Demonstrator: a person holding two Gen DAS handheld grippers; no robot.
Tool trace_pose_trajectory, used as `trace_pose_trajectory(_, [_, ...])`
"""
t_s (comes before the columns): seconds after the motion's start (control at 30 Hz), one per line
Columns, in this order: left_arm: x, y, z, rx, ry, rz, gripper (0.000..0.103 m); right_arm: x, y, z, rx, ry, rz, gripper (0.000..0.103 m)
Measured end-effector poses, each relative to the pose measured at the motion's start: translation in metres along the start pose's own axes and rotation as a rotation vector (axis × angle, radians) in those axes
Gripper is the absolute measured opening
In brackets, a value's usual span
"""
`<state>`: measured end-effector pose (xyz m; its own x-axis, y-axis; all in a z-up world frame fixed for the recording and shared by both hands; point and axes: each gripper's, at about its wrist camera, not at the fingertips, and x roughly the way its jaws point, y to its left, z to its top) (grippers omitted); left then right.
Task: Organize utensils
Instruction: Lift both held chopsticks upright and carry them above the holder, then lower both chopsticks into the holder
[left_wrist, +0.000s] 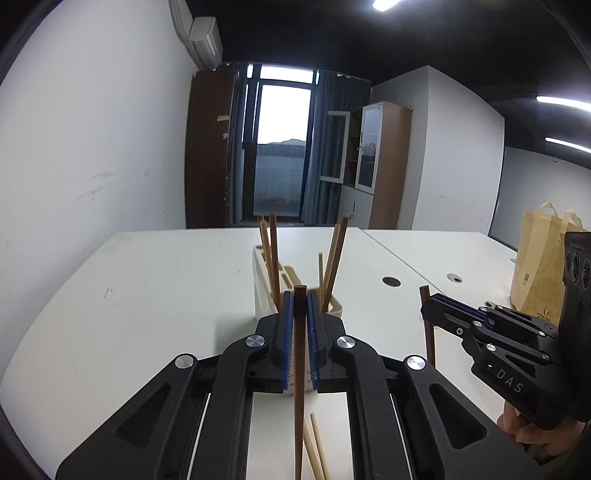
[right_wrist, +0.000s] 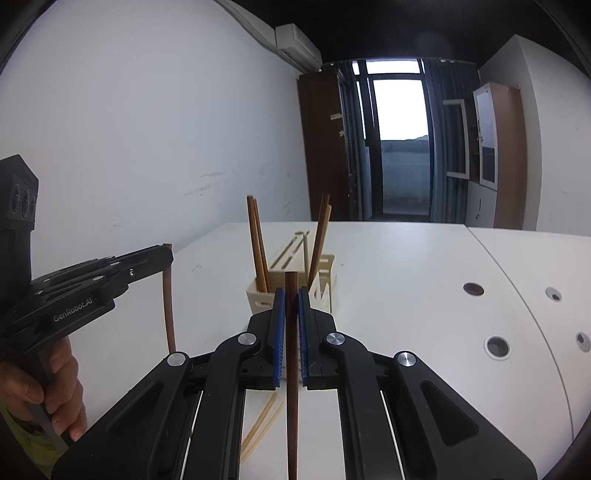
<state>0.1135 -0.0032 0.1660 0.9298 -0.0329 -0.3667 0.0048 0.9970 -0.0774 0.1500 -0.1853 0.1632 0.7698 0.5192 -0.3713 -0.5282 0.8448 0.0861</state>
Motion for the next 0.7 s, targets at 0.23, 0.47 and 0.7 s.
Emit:
trace_pose_trajectory(0.23, [-0.005,-0.009,0.024,0.020,-0.070,-0.006,0.007,-0.005,0.001,0.030,-0.019,-0.067,0.002,0.008])
trace_pose_trajectory(0.47, [0.004,-0.012,0.037,0.022,-0.114,-0.022,0.007,0.003,-0.003,0.045,-0.028,-0.117,0.004,0.008])
trace_pose_trajectory(0.7, [0.022,-0.005,0.039,0.010,-0.111,-0.021,0.007,0.018,-0.011,0.058,-0.020,-0.175,0.033,0.008])
